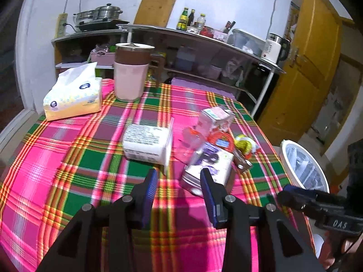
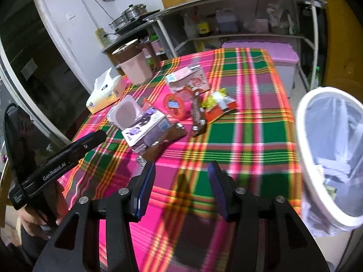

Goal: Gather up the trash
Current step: 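Grasp the white milk carton with the left gripper while the right gripper grasps the brown wrapper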

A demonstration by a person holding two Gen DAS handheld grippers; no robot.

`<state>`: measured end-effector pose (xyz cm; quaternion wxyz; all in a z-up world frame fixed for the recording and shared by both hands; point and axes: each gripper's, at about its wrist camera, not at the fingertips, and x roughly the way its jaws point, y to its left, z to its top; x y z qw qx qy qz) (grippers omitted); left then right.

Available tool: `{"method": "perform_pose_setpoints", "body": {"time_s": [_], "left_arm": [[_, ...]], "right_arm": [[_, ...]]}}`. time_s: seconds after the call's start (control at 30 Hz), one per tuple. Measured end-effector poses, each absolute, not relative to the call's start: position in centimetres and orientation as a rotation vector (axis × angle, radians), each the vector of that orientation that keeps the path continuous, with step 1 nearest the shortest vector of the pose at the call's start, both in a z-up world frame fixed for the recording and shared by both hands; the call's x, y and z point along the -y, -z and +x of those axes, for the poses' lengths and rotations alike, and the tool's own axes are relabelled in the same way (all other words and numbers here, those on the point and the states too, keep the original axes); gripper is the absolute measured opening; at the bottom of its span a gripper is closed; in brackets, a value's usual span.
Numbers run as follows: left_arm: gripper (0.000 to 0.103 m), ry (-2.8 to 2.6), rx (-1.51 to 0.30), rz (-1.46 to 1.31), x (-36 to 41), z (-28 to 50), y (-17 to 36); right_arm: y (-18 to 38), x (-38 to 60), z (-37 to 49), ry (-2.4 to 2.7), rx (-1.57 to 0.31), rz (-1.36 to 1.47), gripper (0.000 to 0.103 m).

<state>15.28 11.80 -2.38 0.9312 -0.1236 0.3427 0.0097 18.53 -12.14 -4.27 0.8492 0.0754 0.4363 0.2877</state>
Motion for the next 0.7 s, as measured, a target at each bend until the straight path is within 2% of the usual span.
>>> {"method": "perform_pose_setpoints", "body": {"time_s": [0.17, 0.23, 0.27, 0.53, 0.7], "left_arm": [[0.041, -0.06, -0.688, -0.263, -13.7, 16.6, 2.4], [0.053, -0.072, -0.68, -0.267, -14.5, 17.0, 2.5], [0.055, -0.072, -0.679, -0.272, -14.8, 17.2, 2.6], [0.06, -0.053, -0.702, -0.271, -15.9, 19.1, 3.5], [0.065, -0.041, -0.719, -0.26, -16.0, 20.2, 4.0]], "right_arm": [[5.0, 9.9, 19.6, -0.623, -0.955, 0.179, 0.049], [5.3, 9.1, 19.9, -0.631, -0.966, 0.182, 0.049], [5.6, 8.5, 20.2, -0.633, -0.973, 0.181, 0.049], [6.8, 6.3, 21.6, -0.635, -1.013, 0.195, 0.047], [7.3, 6.0, 22.6, -0.597, -1.017, 0.203, 0.04]]}}
